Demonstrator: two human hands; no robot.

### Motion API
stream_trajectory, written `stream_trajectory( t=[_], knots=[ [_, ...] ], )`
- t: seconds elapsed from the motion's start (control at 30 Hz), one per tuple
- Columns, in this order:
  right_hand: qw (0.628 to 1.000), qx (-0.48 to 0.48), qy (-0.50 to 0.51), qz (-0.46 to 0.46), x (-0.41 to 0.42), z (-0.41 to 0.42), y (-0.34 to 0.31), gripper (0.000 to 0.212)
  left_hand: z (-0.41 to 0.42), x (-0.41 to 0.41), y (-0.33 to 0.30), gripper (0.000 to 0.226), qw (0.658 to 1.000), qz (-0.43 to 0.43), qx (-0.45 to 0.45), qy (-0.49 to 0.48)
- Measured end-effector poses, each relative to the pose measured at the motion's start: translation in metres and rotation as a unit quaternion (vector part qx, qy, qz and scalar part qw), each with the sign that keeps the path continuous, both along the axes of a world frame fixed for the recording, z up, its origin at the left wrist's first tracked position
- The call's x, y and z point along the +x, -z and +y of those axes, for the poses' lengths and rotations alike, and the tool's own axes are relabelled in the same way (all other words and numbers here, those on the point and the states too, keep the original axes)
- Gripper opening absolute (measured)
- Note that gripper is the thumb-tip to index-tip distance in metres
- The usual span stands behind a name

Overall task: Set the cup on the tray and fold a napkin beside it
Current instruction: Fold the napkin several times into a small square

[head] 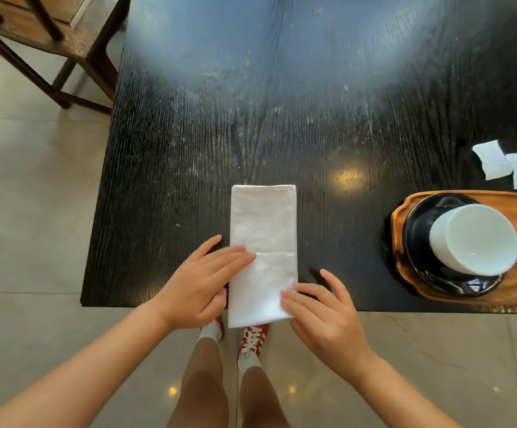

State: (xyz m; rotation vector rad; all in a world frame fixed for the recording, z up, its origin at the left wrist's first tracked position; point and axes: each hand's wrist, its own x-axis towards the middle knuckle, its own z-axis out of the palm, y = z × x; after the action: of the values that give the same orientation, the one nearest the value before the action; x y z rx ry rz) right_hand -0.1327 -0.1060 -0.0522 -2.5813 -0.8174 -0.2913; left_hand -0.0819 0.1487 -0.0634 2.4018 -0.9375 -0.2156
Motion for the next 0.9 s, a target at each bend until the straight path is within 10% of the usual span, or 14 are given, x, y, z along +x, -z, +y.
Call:
stream_trajectory(
  t=[0.23,0.47,0.7,0.9],
  knots=[
    [0.995,0.082,0.027,0.046,0.009,0.005,-0.011,0.017,0.002,-0.006,0.005,0.046,0.998,-0.057,0.033,-0.022],
    [0.995,-0.046,0.002,0.090,0.032,-0.002,-0.002,0.047,-0.004,-0.015,0.014,0.035,0.996,-0.027,-0.021,-0.083],
    [0.996,0.019,0.035,0.081,0.054,0.004,0.003,0.026,-0.005,-0.014,0.012,0.034,0.992,-0.012,-0.054,-0.116],
    [0.936,0.190,0.239,0.177,0.054,0.029,-0.005,0.018,-0.049,-0.011,-0.002,0.018,0.878,0.064,-0.213,-0.424]
  ],
)
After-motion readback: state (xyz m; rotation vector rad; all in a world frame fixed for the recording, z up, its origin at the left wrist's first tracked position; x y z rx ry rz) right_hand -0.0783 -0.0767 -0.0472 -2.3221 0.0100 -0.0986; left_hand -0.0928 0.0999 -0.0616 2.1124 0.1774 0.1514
